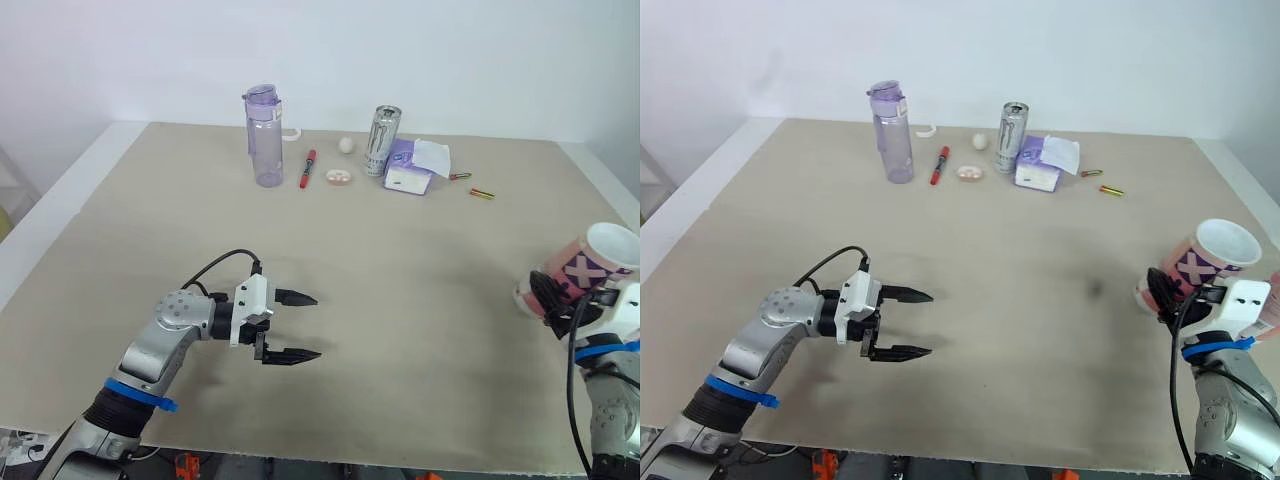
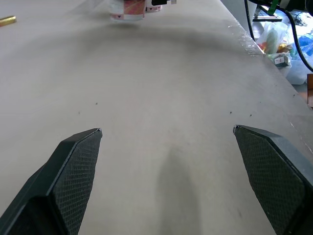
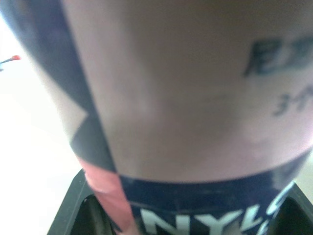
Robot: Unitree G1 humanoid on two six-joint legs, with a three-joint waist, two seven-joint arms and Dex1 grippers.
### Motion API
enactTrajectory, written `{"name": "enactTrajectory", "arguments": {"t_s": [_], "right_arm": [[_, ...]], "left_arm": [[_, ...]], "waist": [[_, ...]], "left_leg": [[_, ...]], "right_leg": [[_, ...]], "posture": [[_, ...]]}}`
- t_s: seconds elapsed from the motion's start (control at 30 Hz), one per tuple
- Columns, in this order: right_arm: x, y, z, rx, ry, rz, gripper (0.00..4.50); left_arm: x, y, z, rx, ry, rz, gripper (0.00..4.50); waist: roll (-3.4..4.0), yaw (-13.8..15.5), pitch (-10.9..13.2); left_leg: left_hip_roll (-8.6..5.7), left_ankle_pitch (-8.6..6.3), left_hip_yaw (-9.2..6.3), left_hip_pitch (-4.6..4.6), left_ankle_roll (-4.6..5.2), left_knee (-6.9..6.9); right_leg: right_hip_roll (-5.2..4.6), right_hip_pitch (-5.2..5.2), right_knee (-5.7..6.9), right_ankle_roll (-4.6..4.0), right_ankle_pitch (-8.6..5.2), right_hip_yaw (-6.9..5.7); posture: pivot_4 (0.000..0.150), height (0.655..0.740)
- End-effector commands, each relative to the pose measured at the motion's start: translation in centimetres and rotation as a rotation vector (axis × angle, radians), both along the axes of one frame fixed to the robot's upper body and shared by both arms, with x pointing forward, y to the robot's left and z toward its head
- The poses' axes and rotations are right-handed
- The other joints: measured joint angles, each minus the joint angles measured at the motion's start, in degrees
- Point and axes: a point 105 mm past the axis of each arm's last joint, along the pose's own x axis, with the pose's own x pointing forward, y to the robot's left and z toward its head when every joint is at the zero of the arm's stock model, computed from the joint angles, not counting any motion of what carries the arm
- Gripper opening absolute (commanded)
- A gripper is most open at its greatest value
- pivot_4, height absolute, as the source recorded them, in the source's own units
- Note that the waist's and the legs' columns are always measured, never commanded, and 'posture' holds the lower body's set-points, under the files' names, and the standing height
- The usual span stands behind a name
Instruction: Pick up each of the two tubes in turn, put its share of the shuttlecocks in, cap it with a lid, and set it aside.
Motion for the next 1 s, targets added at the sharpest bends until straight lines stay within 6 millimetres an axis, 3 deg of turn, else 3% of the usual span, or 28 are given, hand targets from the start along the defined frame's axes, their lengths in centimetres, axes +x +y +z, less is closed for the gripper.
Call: {"name": "enactTrajectory", "arguments": {"t_s": [0.03,0.13,0.2,0.3,0.33,0.8,1.0], "right_arm": [[0.1,-1.6,0.6,-0.053,-0.008,-0.066,2.72],[0.1,-1.7,0.0,-0.060,0.021,-0.064,2.72],[0.1,-1.7,-0.1,-0.060,0.025,-0.069,3.18],[-0.1,-1.8,-0.3,-0.070,0.037,-0.078,4.31],[-0.1,-1.9,-0.3,-0.071,0.039,-0.080,4.46],[-1.7,-0.2,-1.2,-0.047,0.070,-0.052,4.46],[-4.2,0.9,-1.5,-0.059,0.117,-0.005,4.46]], "left_arm": [[-0.3,-0.1,0.8,-0.009,-0.038,-0.008,4.50],[-0.3,-0.1,0.9,-0.007,-0.039,-0.005,4.50],[-0.2,-0.1,0.8,-0.005,-0.039,-0.004,4.50],[-0.3,-0.2,0.8,-0.003,-0.037,-0.008,4.50],[-0.3,-0.2,0.7,-0.002,-0.037,-0.008,4.50],[-0.3,-0.1,0.4,0.009,-0.031,-0.018,4.50],[0.0,0.1,0.3,0.011,-0.025,-0.005,4.50]], "waist": [[0.06,-0.21,0.02],[0.06,-0.46,0.02],[0.05,-0.56,0.01],[0.05,-0.73,0.01],[0.07,-0.73,0.01],[0.11,-0.99,0.02],[0.12,-0.96,0.02]], "left_leg": [[0.00,0.00,0.01,0.00,0.00,-0.01],[-0.02,0.00,0.03,0.01,0.00,0.00],[-0.04,0.00,0.02,0.02,0.00,0.00],[-0.06,0.00,0.02,0.03,0.00,0.01],[-0.07,0.00,0.02,0.03,0.00,0.01],[-0.06,0.00,0.14,0.05,0.00,-0.01],[-0.06,0.00,0.13,0.04,0.00,-0.03]], "right_leg": [[0.00,0.00,0.00,0.00,0.00,0.01],[0.00,0.01,0.00,0.03,0.01,0.04],[0.00,0.03,0.00,0.04,0.01,0.07],[0.00,0.05,0.00,0.05,0.02,0.12],[-0.01,0.04,0.00,0.06,0.01,0.14],[0.00,0.01,0.00,0.10,0.00,0.29],[-0.02,0.00,-0.01,0.12,-0.03,0.27]], "posture": [[0.150,0.7400],[0.150,0.7400],[0.150,0.7400],[0.150,0.7400],[0.150,0.7400],[0.150,0.7400],[0.150,0.7400]]}}
